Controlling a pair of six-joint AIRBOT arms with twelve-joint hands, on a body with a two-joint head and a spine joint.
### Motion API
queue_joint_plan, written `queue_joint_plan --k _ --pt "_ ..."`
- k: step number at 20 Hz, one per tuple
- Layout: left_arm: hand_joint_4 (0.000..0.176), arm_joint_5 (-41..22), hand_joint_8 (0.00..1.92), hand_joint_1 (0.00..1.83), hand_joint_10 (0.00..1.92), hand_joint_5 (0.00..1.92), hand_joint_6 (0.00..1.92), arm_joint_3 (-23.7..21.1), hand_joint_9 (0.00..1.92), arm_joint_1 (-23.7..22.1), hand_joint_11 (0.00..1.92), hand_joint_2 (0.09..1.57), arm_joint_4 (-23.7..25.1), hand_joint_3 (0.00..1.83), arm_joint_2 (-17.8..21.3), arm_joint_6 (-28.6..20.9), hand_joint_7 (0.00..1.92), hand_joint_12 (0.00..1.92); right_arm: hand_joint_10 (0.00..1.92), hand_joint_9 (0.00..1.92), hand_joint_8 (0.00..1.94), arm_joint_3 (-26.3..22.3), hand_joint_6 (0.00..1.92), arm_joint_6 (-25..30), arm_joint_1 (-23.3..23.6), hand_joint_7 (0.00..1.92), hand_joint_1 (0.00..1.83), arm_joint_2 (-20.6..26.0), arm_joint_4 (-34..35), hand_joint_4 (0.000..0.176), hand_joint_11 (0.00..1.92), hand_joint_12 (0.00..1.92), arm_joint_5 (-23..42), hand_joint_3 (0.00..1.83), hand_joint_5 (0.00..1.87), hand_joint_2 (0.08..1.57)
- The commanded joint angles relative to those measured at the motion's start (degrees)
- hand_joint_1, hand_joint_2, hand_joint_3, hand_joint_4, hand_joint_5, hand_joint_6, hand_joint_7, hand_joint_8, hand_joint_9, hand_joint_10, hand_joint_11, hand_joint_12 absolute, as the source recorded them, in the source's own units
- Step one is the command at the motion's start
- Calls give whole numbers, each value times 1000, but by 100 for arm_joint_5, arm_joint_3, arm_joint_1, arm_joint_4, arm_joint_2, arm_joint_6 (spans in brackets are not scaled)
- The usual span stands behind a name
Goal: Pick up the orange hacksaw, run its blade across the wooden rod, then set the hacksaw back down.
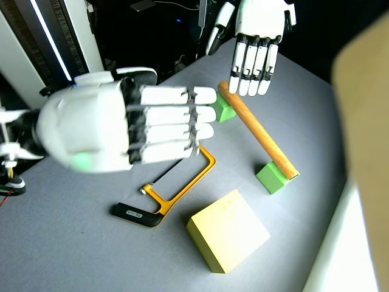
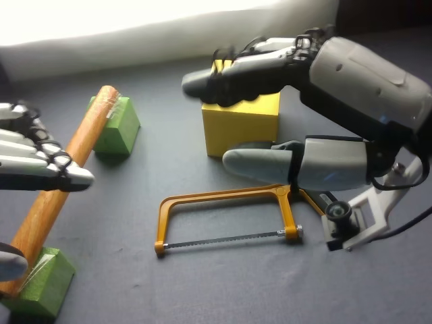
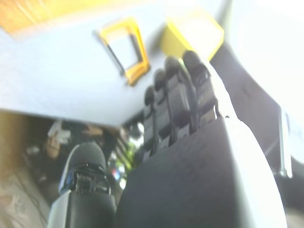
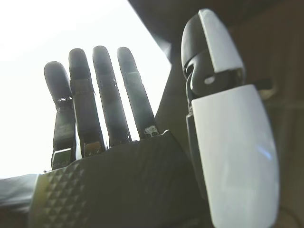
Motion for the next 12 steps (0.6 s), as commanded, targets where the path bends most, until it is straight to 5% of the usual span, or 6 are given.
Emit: queue_joint_plan --k 1,3,5,6,8,12 --pt "0 -852 175 272 319 702 90 64 737 -73 281 1315 -352 0 5 43 803 1151 1518 916 838 17 424 -58 150 1019 720 68 -76 0 903 1873 622 6 1036 1126" --pt "0 -1126 774 415 1011 940 425 100 853 -108 658 1318 -352 0 -41 45 976 1356 1891 1130 1816 37 1350 -61 309 994 672 101 -433 0 1175 1919 562 4 909 1162" --pt "0 -1393 1400 494 1607 813 1159 116 856 -226 773 1340 -351 1 -78 41 888 1809 1920 1266 1936 38 1860 4 407 1098 705 111 -580 0 1369 1921 573 0 905 1165" --pt "0 -1421 1754 530 1858 809 1532 103 890 -343 906 1349 -343 2 -86 37 867 1899 1921 1336 1940 38 1909 -2 460 1135 723 111 -613 0 1500 1921 610 3 961 1177" --pt "0 -1590 1914 607 1918 1001 1887 105 1100 -382 1142 1338 -342 0 -104 38 1062 1920 1921 1443 1941 38 1921 -64 596 1224 700 112 -696 0 1661 1921 672 13 1013 1236" --pt "0 -1721 1921 651 1921 1278 1921 84 1410 -361 1478 1376 -290 5 -97 38 1371 1921 1921 1590 1941 38 1921 -83 712 1395 733 125 -917 0 1800 1921 830 17 1216 1337"
